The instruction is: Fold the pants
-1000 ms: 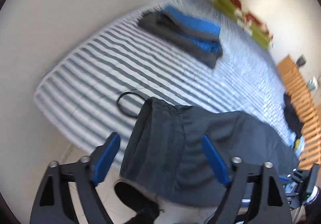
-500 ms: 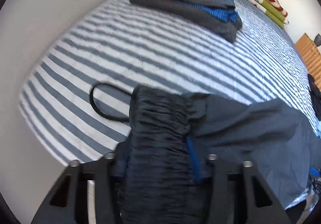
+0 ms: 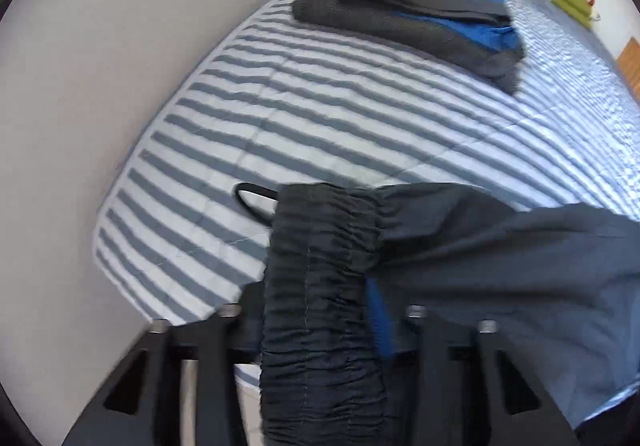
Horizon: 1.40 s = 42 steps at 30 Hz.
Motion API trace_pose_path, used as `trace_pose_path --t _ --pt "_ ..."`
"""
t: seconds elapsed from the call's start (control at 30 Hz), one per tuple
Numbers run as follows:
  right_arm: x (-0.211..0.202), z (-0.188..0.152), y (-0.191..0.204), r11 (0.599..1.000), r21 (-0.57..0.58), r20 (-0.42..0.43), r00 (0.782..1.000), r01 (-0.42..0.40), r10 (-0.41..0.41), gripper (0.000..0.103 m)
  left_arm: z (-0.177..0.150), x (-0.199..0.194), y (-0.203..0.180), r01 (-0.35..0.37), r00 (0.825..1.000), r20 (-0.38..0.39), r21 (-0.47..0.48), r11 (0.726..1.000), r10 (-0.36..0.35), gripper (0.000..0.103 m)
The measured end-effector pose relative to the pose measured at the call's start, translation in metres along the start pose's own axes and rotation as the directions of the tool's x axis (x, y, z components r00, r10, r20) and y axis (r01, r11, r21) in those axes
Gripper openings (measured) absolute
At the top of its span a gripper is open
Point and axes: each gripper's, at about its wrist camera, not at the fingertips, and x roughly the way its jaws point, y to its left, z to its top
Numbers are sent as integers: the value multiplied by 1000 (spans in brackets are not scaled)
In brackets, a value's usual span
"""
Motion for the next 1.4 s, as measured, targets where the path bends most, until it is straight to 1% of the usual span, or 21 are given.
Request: trace_pose_path --t 0.03,0.13,0.23,0.37,0.47,0.5,0.6,0.7,0.73,0.8,0.83,0.87,0.9,0.93,0.97,1.07,1.13,1.2,1.33,1.37,1.4 --pt "-7 1 6 1000 -22 24 1000 -18 19 30 0 -4 6 5 1000 12 -12 1000 -5 67" --pt "-13 5 32 990 -139 57 998 -7 15 35 -3 -25 24 2 999 41 -28 1000 -1 78" --pt "3 11 48 977 -212 36 999 2 6 36 -6 -41 22 -56 996 72 43 998 53 89" --pt "23 13 56 967 -254 11 1000 30 -29 35 -3 -33 19 -7 1000 5 71 997 6 90" --pt "20 12 55 965 -261 0 999 32 -33 17 7 -18 23 -2 1000 -11 24 1000 3 90" --pt "18 9 52 963 -263 -2 998 55 -57 3 10 -16 29 24 1000 -3 -16 1000 -24 90" --pt "9 4 46 965 -253 0 998 61 -63 1 15 -15 47 103 995 -3 -119 987 -104 90" --pt "5 0 40 967 -240 -5 996 85 -89 0 12 -21 48 105 994 -5 -90 990 -106 90" --pt "4 -2 39 967 -236 -9 995 92 -97 0 11 -25 51 141 990 3 -108 984 -141 90" --pt "10 -1 36 968 -234 -27 994 93 -102 0 7 -31 66 343 939 41 -209 916 -342 90" --pt "13 -1 36 968 -235 -34 994 89 -100 0 6 -34 71 391 920 69 -230 891 -386 90" --pt "13 -2 36 967 -239 -38 994 89 -101 0 4 -38 77 397 917 92 -262 879 -387 90" --pt "14 -1 36 966 -243 -35 994 89 -100 0 3 -42 78 363 932 97 -277 890 -350 82" --pt "11 -1 35 968 -238 -25 996 82 -90 0 1 -48 74 339 941 104 -258 905 -323 69" --pt "7 0 33 973 -220 -15 997 72 -77 0 -2 -62 56 339 939 111 -170 925 -324 67" --pt "-3 0 25 983 -178 12 999 52 -50 1 -20 -102 -5 335 930 129 86 938 -344 67" --pt "-5 0 21 987 -163 8 1000 15 -14 13 -44 -128 -66 340 920 98 285 896 -380 69" --pt "-5 -3 20 986 -164 17 1000 19 -17 27 -69 -140 -115 327 922 57 419 847 -384 69" --pt "-1 -14 21 983 -181 9 1000 12 -11 31 -125 -142 -207 322 923 -53 650 689 -381 69" --pt "0 -16 19 984 -179 8 1000 16 -15 31 -143 -136 -230 313 928 -83 705 636 -364 69" --pt "2 -19 16 984 -175 4 1000 19 -19 31 -155 -132 -243 290 936 -90 742 604 -339 69"
